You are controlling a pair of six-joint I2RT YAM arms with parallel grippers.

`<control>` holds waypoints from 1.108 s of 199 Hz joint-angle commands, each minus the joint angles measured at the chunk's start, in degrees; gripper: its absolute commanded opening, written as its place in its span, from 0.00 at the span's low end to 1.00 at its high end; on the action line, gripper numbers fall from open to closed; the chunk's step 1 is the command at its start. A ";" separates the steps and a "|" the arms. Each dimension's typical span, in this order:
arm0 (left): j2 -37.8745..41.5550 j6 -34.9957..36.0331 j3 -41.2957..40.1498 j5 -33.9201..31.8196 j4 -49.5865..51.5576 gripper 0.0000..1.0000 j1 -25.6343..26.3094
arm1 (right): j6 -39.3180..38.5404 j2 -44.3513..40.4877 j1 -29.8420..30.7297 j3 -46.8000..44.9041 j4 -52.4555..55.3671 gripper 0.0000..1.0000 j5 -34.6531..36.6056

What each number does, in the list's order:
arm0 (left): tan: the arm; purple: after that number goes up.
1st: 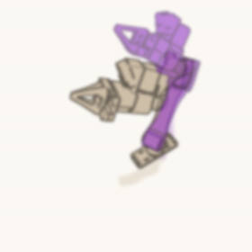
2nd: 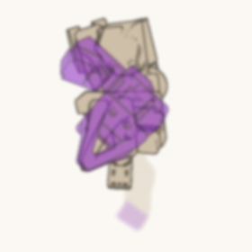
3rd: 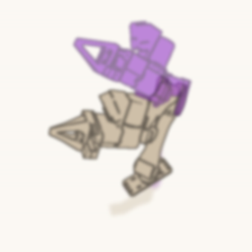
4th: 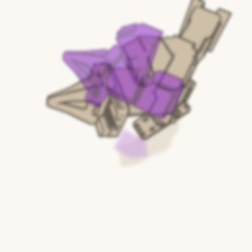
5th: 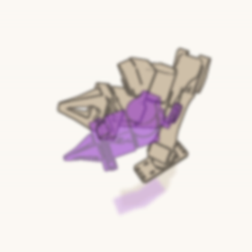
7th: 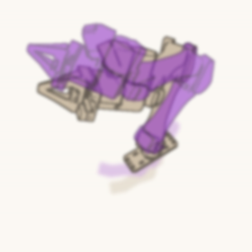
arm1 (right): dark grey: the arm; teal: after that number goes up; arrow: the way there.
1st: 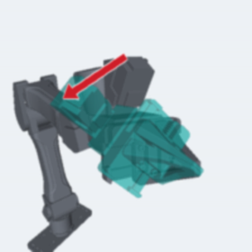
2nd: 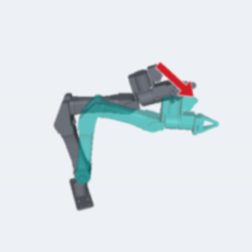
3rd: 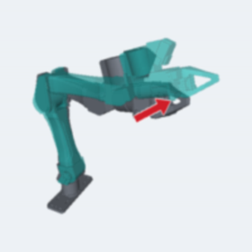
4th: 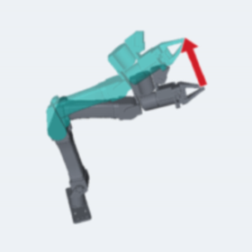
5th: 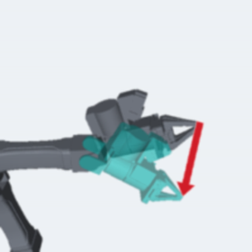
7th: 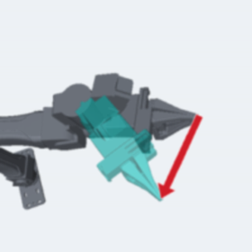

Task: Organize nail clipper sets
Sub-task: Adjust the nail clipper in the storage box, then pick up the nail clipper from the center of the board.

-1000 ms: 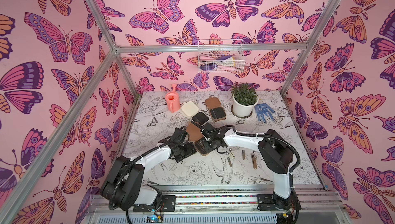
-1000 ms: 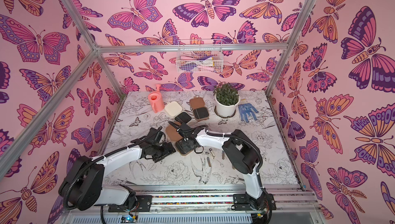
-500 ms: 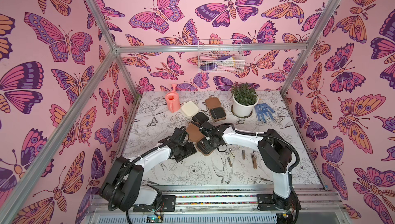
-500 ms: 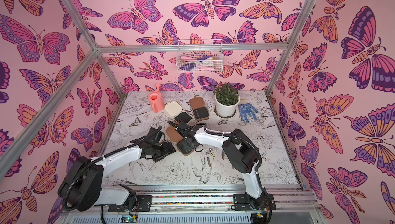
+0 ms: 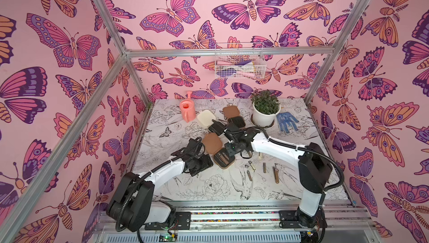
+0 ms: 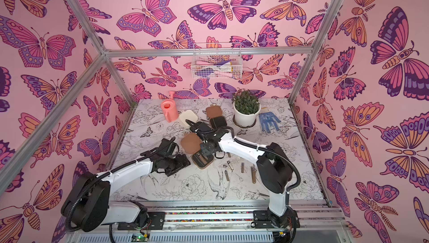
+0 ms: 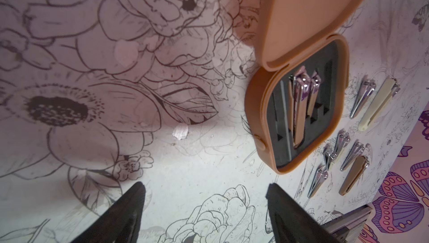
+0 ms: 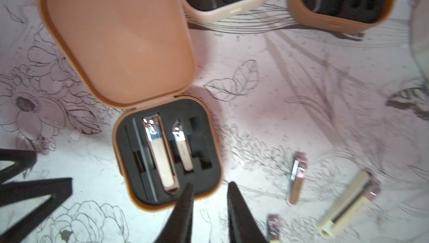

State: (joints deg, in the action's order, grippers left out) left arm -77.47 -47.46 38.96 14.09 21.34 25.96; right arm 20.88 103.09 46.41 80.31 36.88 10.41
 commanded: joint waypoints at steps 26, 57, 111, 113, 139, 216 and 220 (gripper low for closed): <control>6.16 2.98 -0.27 -0.73 1.60 0.86 0.41 | 1.86 -10.35 -10.58 -12.94 3.63 0.42 0.59; 7.56 3.60 -0.13 -0.40 1.68 0.87 0.41 | 4.48 -16.07 -14.88 -20.95 1.99 0.43 -2.46; 7.72 3.97 0.09 -0.37 1.68 0.88 0.40 | 4.82 -17.03 -14.79 -26.41 -2.72 0.48 -7.98; 7.76 3.96 0.11 -0.42 1.68 0.88 0.41 | 4.61 -17.06 -14.78 -26.43 -2.99 0.48 -8.14; 8.80 3.52 -0.39 -1.38 1.60 0.87 0.44 | 0.88 -16.41 -14.69 -25.44 -5.86 0.50 -9.41; 9.01 3.02 -0.32 -2.40 1.55 0.84 0.40 | -11.53 -2.51 -14.53 -14.32 -5.76 0.48 -10.41; 9.04 2.99 -0.33 -2.47 1.54 0.84 0.41 | -11.58 -1.89 -14.47 -13.86 -5.69 0.47 -10.33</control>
State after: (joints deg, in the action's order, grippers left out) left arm -69.32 -44.40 38.96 12.78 21.74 25.96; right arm 12.91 98.32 31.38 63.55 30.59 0.36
